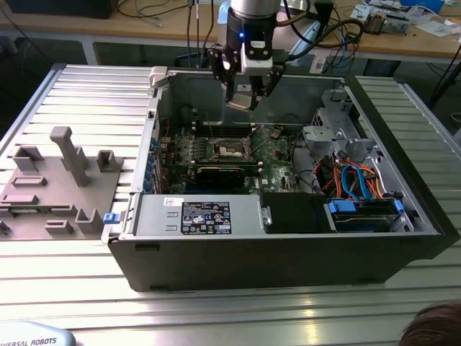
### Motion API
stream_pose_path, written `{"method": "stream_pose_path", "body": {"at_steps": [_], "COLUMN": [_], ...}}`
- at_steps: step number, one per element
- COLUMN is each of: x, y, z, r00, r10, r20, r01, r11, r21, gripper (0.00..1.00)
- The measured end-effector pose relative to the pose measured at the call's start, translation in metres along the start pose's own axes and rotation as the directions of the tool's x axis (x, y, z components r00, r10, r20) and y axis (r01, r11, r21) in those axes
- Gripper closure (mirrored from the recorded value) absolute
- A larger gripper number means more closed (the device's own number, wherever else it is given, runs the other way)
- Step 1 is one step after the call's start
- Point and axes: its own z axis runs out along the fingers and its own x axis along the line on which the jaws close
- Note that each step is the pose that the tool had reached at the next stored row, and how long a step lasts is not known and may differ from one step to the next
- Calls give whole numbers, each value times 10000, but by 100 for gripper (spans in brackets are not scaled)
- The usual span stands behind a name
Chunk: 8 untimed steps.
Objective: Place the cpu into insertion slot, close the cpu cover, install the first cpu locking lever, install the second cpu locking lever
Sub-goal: 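Place the cpu into insertion slot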
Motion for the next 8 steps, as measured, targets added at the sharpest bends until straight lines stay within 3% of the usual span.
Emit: {"method": "stream_pose_path", "body": {"at_steps": [8], "x": [0], "y": [0], "z": [2], "r00": [9998], "r10": [181], "r20": [14], "r01": [-181], "r11": [9998], "r21": [7], "gripper": [45]}}
